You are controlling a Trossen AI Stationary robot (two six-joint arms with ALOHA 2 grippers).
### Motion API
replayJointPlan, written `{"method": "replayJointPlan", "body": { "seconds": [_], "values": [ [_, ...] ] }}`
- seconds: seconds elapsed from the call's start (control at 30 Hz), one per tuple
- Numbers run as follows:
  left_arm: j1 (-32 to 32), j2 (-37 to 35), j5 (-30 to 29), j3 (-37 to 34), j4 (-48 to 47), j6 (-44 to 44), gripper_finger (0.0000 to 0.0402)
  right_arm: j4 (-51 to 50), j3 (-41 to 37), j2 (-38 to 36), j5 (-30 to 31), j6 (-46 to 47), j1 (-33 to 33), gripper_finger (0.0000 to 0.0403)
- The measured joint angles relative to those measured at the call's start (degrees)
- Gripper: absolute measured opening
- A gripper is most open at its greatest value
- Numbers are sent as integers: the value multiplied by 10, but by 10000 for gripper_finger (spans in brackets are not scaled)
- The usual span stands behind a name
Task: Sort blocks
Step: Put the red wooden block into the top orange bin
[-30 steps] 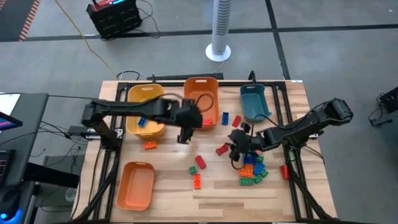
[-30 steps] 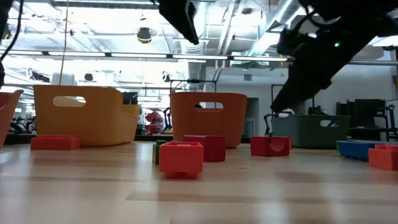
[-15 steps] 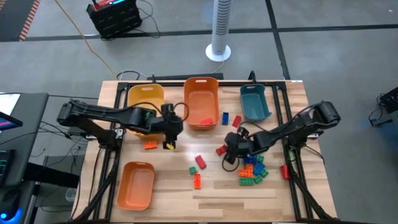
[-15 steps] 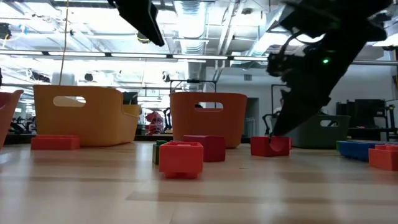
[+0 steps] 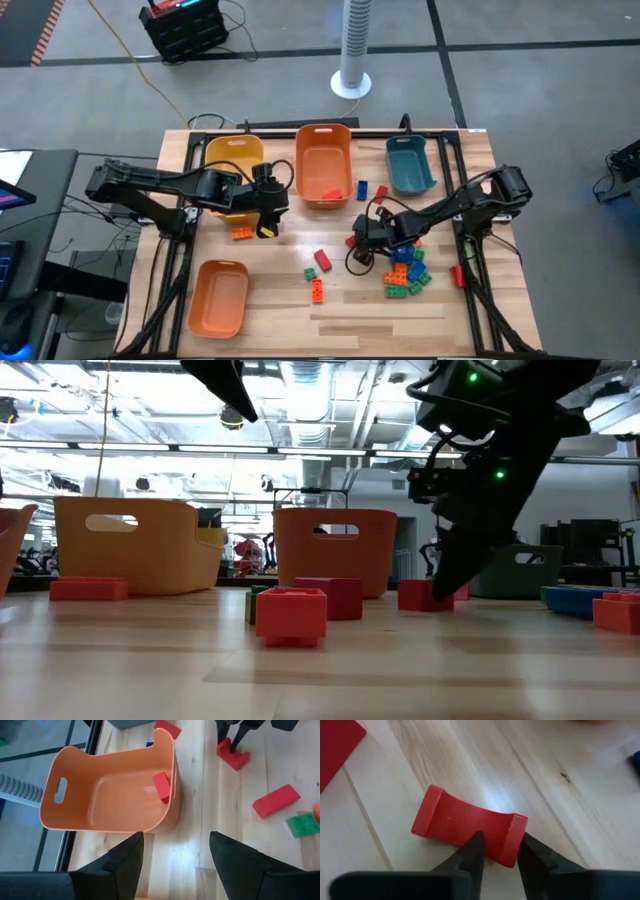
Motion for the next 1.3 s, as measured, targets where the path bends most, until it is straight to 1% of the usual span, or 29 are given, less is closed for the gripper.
{"method": "replayJointPlan", "body": {
  "seconds": [0.13, 0.23, 0.37, 0.53, 0.63, 0.8, 0.87, 0.97, 1.07, 1.17, 1.23, 1.3],
  "values": [
    [-2, 0, 0, 0, -2, 1, 221, 3, -1, -11, 0, -20, -1, 57],
    [-2, 0, 1, 0, -8, 1, 221, 6, -1, -25, -1, -36, -4, 35],
    [-2, 0, 1, 0, -20, 1, 221, -2, -4, -50, -3, -59, -7, 25],
    [-1, 0, 1, 0, -27, 0, 221, 18, -3, -111, -2, -104, -22, 27],
    [-1, 0, 1, 0, -27, 2, 221, 68, -3, -148, -2, -169, -42, 26],
    [-1, 0, 1, 0, -27, 4, 221, 211, -2, -180, -26, -266, -94, 26],
    [-1, 0, 1, 0, -27, 4, 221, 237, 4, -178, -33, -293, -123, 26],
    [-1, 0, 1, 0, -27, 5, 221, 213, 35, -147, -39, -316, -176, 26],
    [-1, 0, 1, 0, -30, 7, 221, 167, 83, -101, -73, -336, -225, 26],
    [-1, 0, 1, 0, -30, 11, 221, 113, 144, -58, -85, -347, -263, 28],
    [-1, 0, 1, 0, -31, 11, 221, 70, 180, -31, -86, -356, -281, 35],
    [-1, 0, 1, 0, -33, 11, 221, 36, 210, -10, -107, -361, -297, 48]
  ]
}}
